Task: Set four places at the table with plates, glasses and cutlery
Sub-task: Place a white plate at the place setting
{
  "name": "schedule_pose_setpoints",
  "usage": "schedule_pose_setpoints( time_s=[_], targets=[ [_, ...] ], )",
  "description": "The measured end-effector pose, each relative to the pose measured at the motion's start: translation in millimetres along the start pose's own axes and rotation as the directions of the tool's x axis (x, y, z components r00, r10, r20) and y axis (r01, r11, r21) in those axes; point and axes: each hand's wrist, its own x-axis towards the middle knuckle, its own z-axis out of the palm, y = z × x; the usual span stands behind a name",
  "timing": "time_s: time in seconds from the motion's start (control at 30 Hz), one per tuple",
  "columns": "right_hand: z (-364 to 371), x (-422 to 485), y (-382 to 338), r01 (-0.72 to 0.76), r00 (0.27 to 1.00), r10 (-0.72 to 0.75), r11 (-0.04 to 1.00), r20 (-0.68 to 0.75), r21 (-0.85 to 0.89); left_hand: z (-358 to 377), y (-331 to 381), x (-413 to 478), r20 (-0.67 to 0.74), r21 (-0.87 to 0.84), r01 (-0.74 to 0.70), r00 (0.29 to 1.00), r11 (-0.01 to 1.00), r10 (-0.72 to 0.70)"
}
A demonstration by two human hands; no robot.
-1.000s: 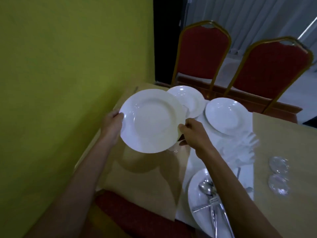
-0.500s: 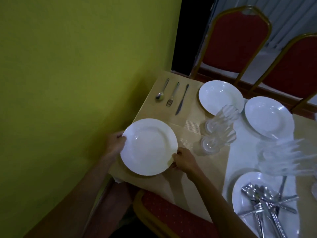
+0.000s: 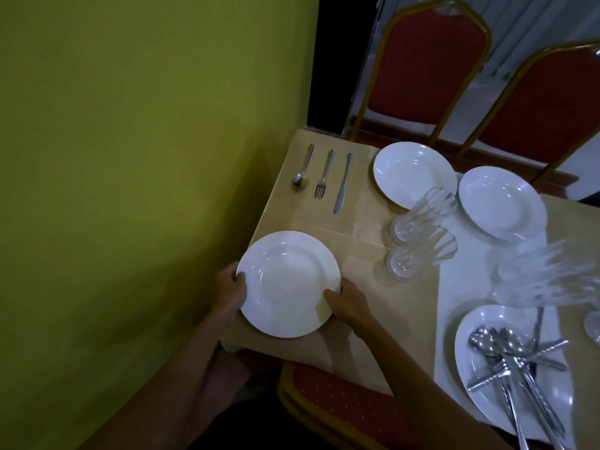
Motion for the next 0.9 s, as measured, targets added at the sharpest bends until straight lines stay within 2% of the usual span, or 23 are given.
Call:
schedule_pose_setpoints(
  time_s=[0.33,0.6,0.77,0.9],
  targets=[
    [10,-6,-3,0.029,0.995,-0.026,0.999,-0.1,0.035,3,-3,0,-0.001,-0.03,-0.033,0.999,0.999,0.033],
    [14,-7,0,0.028,0.993,-0.025,0.999,-0.113,0.026,7,-8,5,-0.005,-0.001,-0.025,1.0,1.0,0.025],
    [14,-4,1,0.023,0.994,-0.018,0.999,-0.105,0.049,6,-8,5,0.011,-0.042,-0.037,0.999,0.998,0.037],
    [5,-2,6,-0.025,0.99,0.037,0.996,-0.139,0.082,9,-9,6,0.088,0.056,-0.07,0.994,0.996,0.065]
  ],
)
